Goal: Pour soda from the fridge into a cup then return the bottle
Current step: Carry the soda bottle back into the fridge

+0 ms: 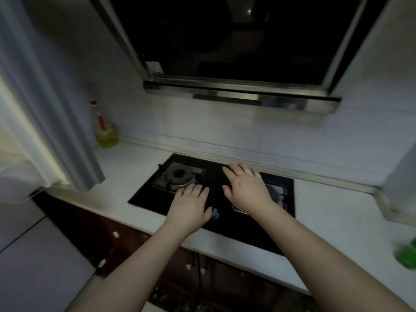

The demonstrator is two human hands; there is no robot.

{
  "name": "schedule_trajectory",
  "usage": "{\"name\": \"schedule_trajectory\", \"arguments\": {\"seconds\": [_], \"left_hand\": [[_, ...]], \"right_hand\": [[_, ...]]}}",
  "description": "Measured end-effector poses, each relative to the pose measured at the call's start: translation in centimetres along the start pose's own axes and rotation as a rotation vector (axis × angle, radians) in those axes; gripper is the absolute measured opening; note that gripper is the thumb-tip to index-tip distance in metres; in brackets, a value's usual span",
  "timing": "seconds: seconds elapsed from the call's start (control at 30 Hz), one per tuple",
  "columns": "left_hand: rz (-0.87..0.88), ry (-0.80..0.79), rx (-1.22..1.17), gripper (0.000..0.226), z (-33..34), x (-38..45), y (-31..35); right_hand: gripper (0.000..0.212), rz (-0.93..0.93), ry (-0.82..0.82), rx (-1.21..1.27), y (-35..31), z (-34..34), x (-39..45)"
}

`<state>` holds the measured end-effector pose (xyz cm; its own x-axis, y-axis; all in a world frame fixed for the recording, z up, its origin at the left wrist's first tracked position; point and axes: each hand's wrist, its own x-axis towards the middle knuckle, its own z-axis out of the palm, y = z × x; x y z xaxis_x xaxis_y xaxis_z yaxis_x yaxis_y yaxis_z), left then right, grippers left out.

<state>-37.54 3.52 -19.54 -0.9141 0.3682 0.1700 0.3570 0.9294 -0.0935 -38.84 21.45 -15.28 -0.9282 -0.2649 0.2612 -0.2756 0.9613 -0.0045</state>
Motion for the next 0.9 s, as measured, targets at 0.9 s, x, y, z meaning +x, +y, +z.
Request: {"name": "schedule_trajectory", "arguments": {"seconds": [0.9], "left_hand": [[0.511, -0.064, -0.078, 0.063, 1.2, 14.6, 41.3]], "right_hand": [[0.056, 0.587, -0.087, -0.044, 37.0, -0.3, -25.7]]}}
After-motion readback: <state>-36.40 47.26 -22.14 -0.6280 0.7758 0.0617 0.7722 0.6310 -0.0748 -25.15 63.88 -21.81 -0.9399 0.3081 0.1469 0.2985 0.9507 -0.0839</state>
